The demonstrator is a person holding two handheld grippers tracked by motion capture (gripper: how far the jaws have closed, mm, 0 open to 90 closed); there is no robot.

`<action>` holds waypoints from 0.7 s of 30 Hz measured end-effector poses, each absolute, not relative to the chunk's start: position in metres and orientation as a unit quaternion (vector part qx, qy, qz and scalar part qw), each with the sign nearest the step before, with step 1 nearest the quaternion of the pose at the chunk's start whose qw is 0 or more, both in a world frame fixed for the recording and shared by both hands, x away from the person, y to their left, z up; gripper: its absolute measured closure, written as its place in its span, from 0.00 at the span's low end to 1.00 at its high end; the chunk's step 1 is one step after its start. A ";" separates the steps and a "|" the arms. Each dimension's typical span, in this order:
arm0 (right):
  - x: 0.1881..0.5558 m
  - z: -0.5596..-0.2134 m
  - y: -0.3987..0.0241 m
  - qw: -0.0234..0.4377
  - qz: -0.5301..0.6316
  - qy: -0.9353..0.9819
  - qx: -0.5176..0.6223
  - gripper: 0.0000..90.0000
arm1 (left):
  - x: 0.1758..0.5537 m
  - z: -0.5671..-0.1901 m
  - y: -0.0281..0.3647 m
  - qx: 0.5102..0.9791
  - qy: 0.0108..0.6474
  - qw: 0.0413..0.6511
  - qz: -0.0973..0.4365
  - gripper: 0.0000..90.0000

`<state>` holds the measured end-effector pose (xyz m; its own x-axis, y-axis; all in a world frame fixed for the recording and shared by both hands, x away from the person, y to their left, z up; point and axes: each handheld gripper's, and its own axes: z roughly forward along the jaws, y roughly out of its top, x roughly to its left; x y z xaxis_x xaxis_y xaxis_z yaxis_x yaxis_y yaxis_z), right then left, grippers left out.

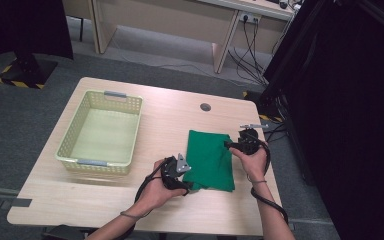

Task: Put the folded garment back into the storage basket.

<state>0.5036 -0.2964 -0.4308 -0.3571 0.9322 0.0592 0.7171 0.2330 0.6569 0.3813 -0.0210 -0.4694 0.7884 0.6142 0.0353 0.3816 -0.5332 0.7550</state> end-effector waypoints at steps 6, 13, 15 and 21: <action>0.519 -0.434 -0.296 0.170 0.301 0.765 0.544 0.32 | 0.385 -0.470 -0.023 0.862 0.293 0.388 0.143 0.21; 0.534 -0.436 -0.291 0.158 0.301 0.768 0.542 0.32 | 0.384 -0.470 -0.022 0.864 0.290 0.386 0.145 0.24; 0.538 -0.440 -0.289 0.152 0.294 0.772 0.542 0.31 | 0.384 -0.470 -0.022 0.864 0.290 0.386 0.143 0.25; 0.545 -0.450 -0.289 0.141 0.286 0.772 0.550 0.30 | 0.385 -0.472 -0.023 0.868 0.284 0.381 0.142 0.29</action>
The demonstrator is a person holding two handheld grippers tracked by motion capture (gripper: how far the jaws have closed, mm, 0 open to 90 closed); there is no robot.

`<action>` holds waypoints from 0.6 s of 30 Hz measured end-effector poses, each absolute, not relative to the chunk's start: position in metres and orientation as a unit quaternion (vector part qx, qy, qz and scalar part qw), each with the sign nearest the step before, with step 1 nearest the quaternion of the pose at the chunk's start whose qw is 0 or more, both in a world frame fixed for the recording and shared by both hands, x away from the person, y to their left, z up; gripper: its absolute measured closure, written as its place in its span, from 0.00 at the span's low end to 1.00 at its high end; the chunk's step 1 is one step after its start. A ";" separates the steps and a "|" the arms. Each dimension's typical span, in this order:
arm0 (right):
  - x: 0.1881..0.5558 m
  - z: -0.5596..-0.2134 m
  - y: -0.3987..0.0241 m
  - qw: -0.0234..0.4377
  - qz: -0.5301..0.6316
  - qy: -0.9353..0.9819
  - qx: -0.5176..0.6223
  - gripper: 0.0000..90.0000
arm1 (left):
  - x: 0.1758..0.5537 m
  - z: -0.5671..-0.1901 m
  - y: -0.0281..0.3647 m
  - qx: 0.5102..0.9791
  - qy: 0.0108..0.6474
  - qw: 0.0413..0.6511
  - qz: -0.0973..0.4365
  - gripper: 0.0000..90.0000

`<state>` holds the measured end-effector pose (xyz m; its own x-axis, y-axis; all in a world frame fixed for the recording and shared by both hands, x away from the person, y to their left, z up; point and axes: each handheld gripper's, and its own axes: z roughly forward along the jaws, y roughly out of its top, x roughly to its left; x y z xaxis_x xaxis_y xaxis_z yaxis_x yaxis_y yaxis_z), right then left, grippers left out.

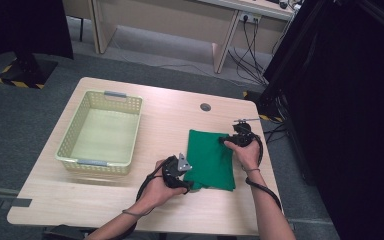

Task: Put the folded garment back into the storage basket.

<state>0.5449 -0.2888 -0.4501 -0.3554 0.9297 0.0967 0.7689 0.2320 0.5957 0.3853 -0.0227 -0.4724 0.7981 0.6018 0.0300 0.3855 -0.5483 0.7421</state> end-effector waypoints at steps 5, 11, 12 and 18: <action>0.547 -0.454 -0.288 0.137 0.282 0.777 0.545 0.32 | 0.387 -0.474 -0.023 0.870 0.283 0.380 0.137 0.31; 0.547 -0.458 -0.287 0.141 0.286 0.783 0.534 0.42 | 0.389 -0.476 -0.022 0.870 0.284 0.380 0.136 0.34; 0.547 -0.458 -0.286 0.145 0.288 0.786 0.527 0.46 | 0.390 -0.476 -0.022 0.869 0.286 0.381 0.134 0.34; 0.544 -0.460 -0.283 0.142 0.309 0.790 0.510 0.69 | 0.393 -0.476 -0.024 0.868 0.289 0.385 0.125 0.42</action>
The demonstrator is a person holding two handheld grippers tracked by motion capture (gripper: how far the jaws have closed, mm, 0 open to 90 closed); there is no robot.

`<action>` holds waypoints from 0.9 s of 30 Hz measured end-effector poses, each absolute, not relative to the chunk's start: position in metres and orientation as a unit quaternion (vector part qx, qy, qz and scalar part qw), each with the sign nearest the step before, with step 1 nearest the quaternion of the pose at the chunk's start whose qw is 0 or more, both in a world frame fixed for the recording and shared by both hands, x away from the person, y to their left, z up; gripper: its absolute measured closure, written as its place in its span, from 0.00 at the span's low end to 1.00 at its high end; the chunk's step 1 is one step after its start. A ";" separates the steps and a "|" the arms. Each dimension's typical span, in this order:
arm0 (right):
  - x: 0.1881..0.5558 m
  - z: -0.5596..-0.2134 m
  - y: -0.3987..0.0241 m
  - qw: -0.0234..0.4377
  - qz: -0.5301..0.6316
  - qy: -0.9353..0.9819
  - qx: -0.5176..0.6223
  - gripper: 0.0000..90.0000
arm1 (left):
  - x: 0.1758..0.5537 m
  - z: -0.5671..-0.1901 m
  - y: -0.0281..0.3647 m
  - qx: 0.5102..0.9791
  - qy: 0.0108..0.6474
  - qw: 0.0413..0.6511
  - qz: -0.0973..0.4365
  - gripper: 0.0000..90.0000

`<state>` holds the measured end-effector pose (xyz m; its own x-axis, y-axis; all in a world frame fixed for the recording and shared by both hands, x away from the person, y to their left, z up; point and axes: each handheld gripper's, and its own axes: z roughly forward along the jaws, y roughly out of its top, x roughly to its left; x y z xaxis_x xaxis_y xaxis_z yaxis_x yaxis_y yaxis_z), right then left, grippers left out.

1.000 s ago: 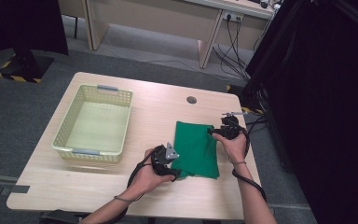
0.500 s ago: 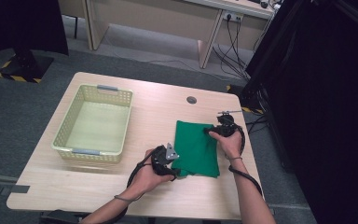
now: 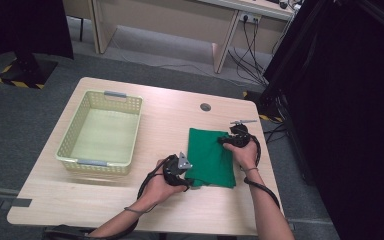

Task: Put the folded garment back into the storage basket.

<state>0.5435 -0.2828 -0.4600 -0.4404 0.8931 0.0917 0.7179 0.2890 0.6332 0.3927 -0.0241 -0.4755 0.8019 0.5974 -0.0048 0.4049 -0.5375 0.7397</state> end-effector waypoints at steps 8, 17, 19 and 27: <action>0.542 -0.461 -0.285 0.122 0.324 0.781 0.519 0.84 | 0.396 -0.475 -0.026 0.865 0.289 0.392 0.121 0.68; 0.539 -0.457 -0.281 0.125 0.316 0.774 0.535 0.86 | 0.394 -0.477 -0.027 0.858 0.292 0.404 0.121 0.92; 0.538 -0.456 -0.280 0.126 0.315 0.772 0.538 0.86 | 0.393 -0.477 -0.026 0.856 0.294 0.408 0.120 0.93; 0.537 -0.454 -0.281 0.125 0.315 0.765 0.547 0.87 | 0.391 -0.475 -0.026 0.851 0.294 0.419 0.116 0.95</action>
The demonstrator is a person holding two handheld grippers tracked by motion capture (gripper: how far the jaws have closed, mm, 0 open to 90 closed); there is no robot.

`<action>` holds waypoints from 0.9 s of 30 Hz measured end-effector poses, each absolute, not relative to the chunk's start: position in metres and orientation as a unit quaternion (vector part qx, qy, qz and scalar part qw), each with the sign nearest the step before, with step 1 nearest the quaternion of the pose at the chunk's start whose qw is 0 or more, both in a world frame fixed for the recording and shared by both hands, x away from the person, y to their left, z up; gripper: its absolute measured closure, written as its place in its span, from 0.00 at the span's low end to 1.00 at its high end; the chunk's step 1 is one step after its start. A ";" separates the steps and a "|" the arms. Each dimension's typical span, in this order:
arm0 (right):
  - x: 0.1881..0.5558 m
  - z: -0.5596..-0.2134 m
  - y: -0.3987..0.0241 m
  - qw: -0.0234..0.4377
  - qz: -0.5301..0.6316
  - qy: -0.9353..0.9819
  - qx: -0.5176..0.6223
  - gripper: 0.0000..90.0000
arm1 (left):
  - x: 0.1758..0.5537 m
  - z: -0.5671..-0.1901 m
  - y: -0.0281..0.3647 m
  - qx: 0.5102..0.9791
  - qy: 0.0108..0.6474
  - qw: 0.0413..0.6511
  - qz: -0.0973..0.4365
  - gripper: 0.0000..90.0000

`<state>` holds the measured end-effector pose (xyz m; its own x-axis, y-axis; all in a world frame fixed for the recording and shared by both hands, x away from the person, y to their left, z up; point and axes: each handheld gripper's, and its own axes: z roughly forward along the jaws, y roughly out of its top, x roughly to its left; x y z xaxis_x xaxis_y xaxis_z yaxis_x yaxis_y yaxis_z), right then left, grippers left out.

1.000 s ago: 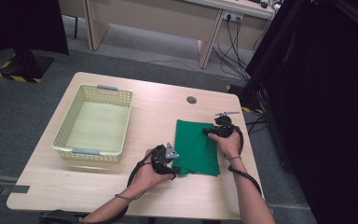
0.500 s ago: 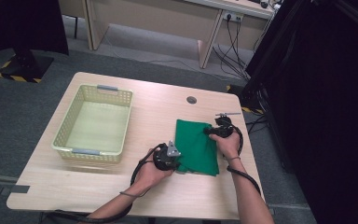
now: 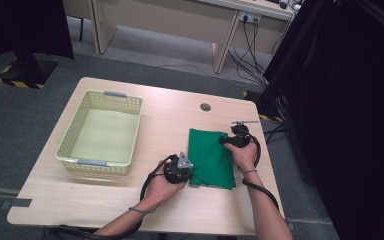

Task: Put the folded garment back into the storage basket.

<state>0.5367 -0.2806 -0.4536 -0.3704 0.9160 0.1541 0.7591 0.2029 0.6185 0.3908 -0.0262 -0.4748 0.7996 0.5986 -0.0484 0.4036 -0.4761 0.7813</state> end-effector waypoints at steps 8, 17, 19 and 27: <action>0.534 -0.444 -0.283 0.125 0.325 0.757 0.553 0.88 | 0.389 -0.467 -0.023 0.847 0.289 0.429 0.123 0.96; 0.530 -0.438 -0.280 0.127 0.333 0.753 0.553 0.88 | 0.385 -0.462 -0.020 0.842 0.288 0.437 0.127 0.96; 0.529 -0.436 -0.280 0.128 0.334 0.753 0.553 0.88 | 0.382 -0.461 -0.019 0.840 0.295 0.437 0.126 0.96; 0.527 -0.428 -0.276 0.136 0.343 0.750 0.549 0.88 | 0.380 -0.458 -0.013 0.836 0.291 0.447 0.133 0.96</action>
<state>0.5274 -0.2763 -0.4276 -0.3613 0.9162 0.1732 0.7299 0.1623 0.6640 0.3805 -0.0126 -0.4579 0.7955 0.6049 -0.0373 0.3669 -0.4317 0.8240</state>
